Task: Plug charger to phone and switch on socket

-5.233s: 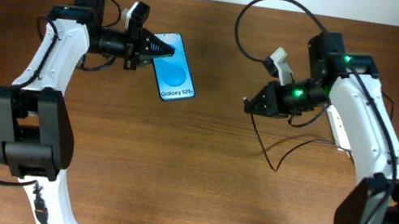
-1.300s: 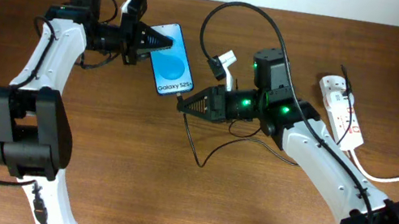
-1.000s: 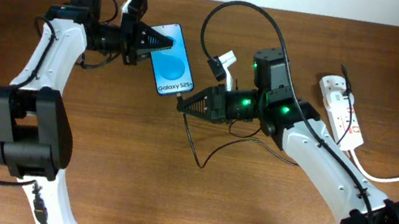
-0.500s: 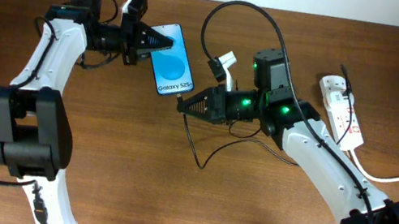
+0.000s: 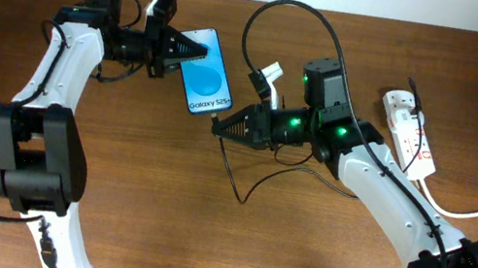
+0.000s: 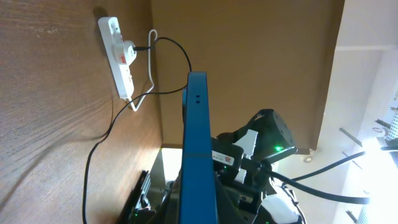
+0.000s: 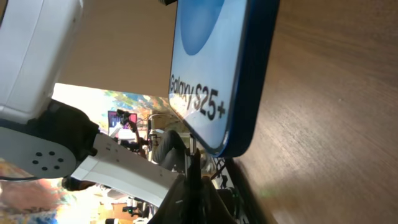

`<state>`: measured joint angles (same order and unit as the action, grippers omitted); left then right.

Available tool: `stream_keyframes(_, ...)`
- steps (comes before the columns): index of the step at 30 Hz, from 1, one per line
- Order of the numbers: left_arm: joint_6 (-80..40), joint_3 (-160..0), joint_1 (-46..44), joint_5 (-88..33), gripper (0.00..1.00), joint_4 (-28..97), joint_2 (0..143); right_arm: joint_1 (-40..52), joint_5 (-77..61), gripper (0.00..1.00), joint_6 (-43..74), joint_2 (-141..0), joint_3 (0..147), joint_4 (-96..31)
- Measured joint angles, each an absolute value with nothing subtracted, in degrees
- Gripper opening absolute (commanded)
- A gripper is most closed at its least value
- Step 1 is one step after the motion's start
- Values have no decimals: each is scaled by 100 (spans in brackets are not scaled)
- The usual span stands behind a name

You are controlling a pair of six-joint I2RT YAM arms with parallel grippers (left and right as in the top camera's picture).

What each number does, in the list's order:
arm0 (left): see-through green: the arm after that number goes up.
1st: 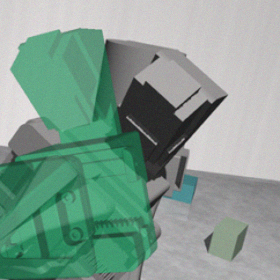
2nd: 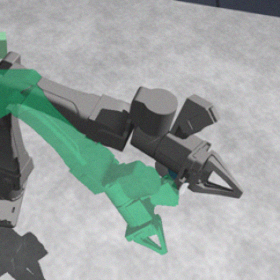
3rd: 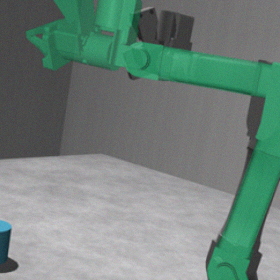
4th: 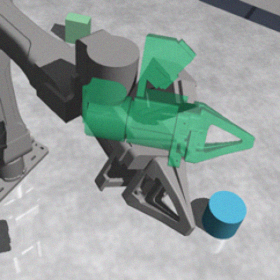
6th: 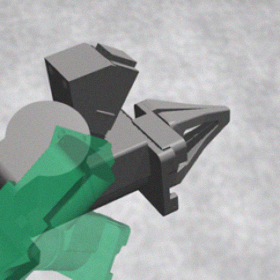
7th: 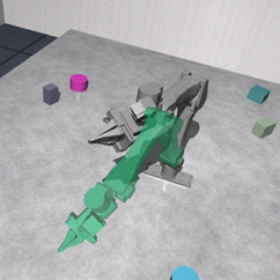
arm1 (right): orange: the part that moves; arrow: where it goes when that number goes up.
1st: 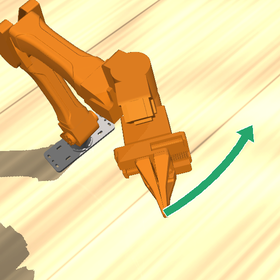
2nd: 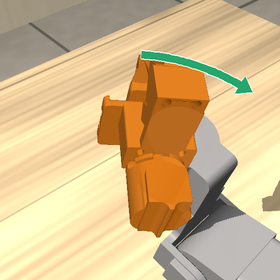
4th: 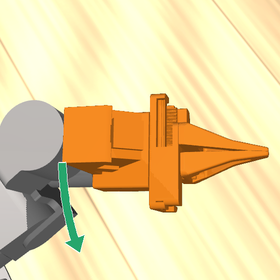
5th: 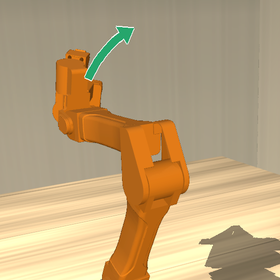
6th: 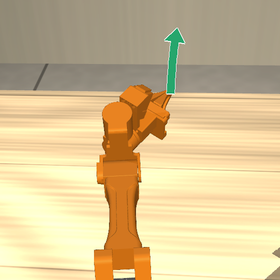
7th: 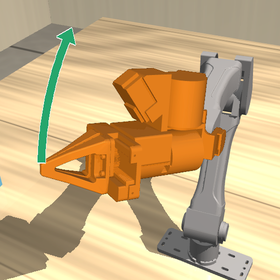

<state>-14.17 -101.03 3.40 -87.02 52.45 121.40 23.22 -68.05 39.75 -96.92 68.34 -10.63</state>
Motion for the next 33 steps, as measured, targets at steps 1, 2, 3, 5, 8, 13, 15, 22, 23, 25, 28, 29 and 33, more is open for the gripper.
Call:
stream_keyframes(1, -1417, -10103, 340, -8702, 0, 5245, 12140, 2322, -6840, 4, 4012, -9692, 6834, -1063)
stream_keyframes(2, -1417, -10103, 340, -8702, 0, 5245, 12140, 2322, -6849, 4, 4027, -9692, 6834, -1063)
stream_keyframes(3, -1417, -10103, 340, -8702, 0, 5245, 12140, 2322, -6851, 4, 4053, -9692, 6834, -1055)
stream_keyframes(5, -1417, -10103, 340, -8702, 0, 5245, 12140, 2322, -6851, 4, 4066, -9692, 6834, -1026)
stream_keyframes(8, -1417, -10103, 340, -8702, 0, 5245, 12140, 2322, -6851, 4, 4077, -9692, 6834, -1024)
stream_keyframes(13, -1417, -10103, 340, -8702, 0, 5245, 12140, 2322, -6851, 4, 4077, -9692, 6834, -1024)
stream_keyframes(15, -1417, -10103, 340, -8702, 0, 5245, 12140, 2322, -6847, 4, 4080, -9692, 6834, -1024)
stream_keyframes(22, -1417, -10103, 340, -8702, 0, 5245, 12140, 2353, -6847, 4, 4082, -9845, 6834, -1020)
stream_keyframes(23, -1417, -10103, 340, -8702, 0, 5245, 12140, 2362, -6845, 4, 4082, -9865, 6834, -972)
stream_keyframes(25, -1417, -10103, 340, -8702, 0, 5245, 12140, 2368, -6847, 4, 4165, -9867, 6834, -836)
stream_keyframes(28, -1417, -10103, 340, -8702, 0, 5245, 12140, 2368, -6855, 4, 4224, -9867, 6834, -766)
stream_keyframes(29, -1417, -10103, 340, -8702, 0, 5245, 12140, 2368, -6871, 4, 4226, -9867, 6834, -766)
stream_keyframes(33, -1417, -10103, 340, -8702, 0, 5245, 12140, 2368, -7048, 4, 4233, -9867, 6834, -766)
